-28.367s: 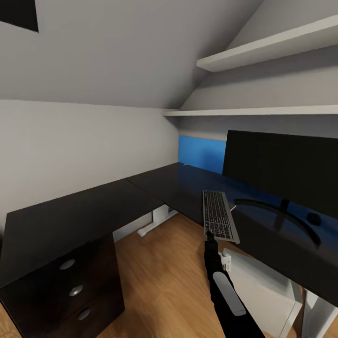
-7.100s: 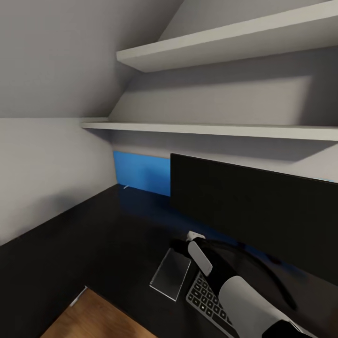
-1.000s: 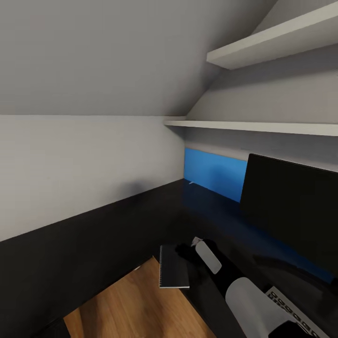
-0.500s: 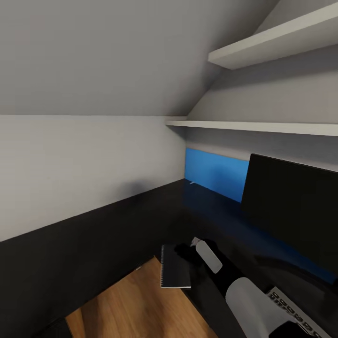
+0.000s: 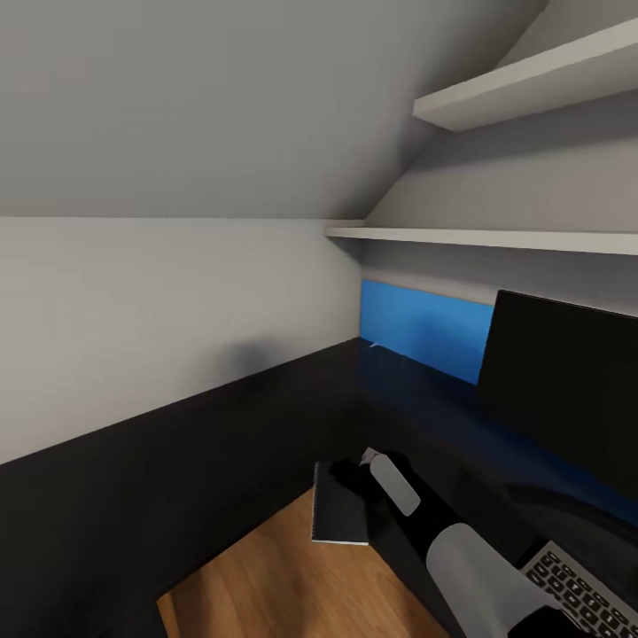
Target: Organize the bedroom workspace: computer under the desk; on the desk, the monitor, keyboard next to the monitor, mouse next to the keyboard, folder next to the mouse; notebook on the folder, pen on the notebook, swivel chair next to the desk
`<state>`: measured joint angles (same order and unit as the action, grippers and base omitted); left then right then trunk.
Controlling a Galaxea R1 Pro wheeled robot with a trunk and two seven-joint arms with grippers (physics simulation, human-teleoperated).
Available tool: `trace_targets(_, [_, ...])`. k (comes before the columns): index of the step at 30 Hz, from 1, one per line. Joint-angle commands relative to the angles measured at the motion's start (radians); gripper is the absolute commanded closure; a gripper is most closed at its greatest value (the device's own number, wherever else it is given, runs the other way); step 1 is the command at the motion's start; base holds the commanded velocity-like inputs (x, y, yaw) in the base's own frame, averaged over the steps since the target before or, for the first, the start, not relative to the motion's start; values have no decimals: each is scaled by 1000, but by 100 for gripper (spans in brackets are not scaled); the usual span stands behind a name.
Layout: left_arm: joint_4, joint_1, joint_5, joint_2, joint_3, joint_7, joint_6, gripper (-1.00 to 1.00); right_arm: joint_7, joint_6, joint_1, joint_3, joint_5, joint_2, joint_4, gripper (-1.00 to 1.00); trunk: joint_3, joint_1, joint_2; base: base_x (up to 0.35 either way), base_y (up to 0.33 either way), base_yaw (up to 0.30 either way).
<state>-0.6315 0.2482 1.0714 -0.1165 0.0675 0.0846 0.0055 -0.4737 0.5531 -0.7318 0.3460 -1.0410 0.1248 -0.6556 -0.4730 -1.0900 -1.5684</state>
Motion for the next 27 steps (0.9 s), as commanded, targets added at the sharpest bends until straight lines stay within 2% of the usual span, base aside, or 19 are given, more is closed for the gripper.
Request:
trace_targets(1, [-4, 0, 7, -2, 6, 9, 1, -100, -11, -2, 0, 2, -37, 0, 46, -100, -1, 0, 0, 0, 37, 0])
trace_targets(27, [-4, 0, 7, -1, 6, 9, 1, -100, -11, -4, -4, -1, -35, -9, 45, -100, -1, 0, 0, 0, 5, 0])
